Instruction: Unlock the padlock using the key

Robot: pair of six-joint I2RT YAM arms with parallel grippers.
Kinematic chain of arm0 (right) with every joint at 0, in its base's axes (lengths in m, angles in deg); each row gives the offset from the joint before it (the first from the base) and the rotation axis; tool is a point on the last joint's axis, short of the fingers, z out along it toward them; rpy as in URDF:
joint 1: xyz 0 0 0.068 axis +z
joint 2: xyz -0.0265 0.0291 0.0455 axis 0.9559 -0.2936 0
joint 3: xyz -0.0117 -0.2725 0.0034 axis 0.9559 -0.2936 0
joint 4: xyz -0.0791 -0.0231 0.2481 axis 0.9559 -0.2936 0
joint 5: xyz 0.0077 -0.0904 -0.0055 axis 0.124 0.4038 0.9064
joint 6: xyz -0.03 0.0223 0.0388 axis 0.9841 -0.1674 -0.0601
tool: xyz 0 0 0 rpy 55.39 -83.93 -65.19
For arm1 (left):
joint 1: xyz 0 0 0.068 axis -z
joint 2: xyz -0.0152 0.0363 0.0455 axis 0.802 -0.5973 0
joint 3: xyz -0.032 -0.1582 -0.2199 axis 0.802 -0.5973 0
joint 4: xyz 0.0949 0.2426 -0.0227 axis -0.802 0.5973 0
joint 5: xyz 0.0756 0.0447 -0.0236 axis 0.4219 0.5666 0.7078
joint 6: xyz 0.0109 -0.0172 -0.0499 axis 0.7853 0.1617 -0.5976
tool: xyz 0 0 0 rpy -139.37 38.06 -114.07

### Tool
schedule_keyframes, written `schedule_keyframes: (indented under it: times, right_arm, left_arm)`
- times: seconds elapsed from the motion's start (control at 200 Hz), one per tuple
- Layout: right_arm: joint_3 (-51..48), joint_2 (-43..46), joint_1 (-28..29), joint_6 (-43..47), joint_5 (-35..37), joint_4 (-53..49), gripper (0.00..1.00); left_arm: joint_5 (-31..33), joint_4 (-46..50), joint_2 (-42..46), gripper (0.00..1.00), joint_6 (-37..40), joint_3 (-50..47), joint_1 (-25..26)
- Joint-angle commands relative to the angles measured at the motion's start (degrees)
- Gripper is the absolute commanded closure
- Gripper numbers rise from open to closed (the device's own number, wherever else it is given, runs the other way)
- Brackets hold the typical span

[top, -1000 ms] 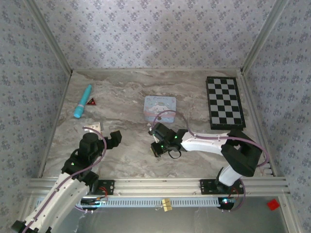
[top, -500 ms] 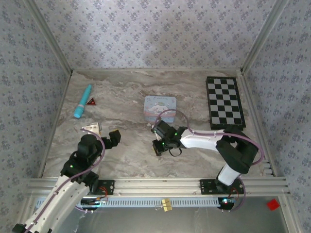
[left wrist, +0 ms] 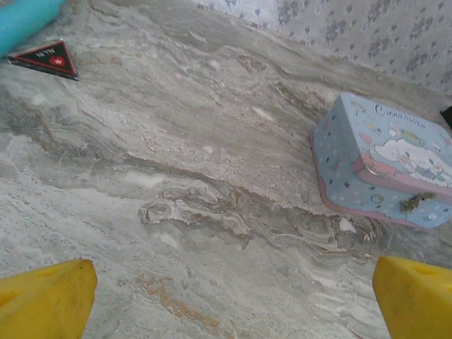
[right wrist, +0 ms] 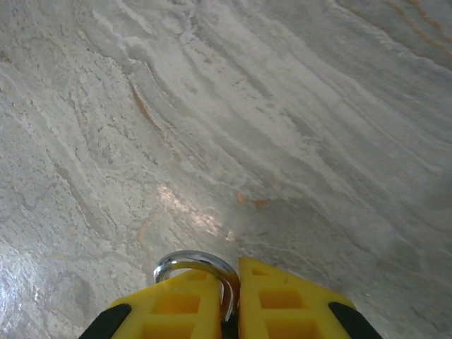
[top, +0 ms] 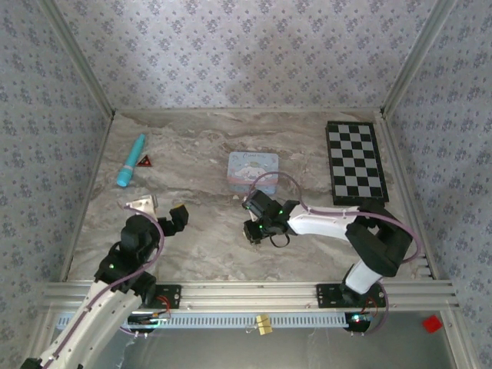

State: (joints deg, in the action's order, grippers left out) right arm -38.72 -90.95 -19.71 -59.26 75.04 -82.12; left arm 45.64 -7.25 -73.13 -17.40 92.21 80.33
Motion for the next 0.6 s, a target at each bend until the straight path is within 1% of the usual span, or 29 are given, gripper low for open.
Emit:
schedule_keyframes:
  times: [0.0, 0.34, 0.44, 0.5, 0.535, 0.595]
  right_arm:
    - [-1.1, 3.4, -0.4, 0.5, 2.5, -2.2, 0.85]
    - [-3.4, 13.8, -2.2, 2.9, 7.8, -5.8, 0.79]
    - [-3.4, 19.6, -2.6, 3.3, 10.8, -8.7, 0.78]
    - [-3.5, 23.8, -3.2, 4.2, 13.9, -11.3, 0.75]
    - [-3.9, 26.5, -3.8, 4.7, 16.2, -12.1, 0.73]
    - [-5.0, 30.8, -6.0, 5.3, 18.7, -12.0, 0.73]
  left_arm:
    - [2.4, 0.9, 2.1, 0.0, -0.1, -0.3, 0.2]
    - [3.5, -0.3, 0.4, 0.0, 0.0, -0.3, 0.2]
    - [3.6, -1.3, -2.0, 0.0, -0.2, 0.6, 0.2]
    - [4.5, -1.7, -4.6, 0.0, -0.8, 1.8, 0.2]
    - [5.5, -2.0, -6.0, 0.0, -1.5, 2.6, 0.2]
    - [6.8, -3.1, -8.8, 0.0, -2.1, 3.7, 0.2]
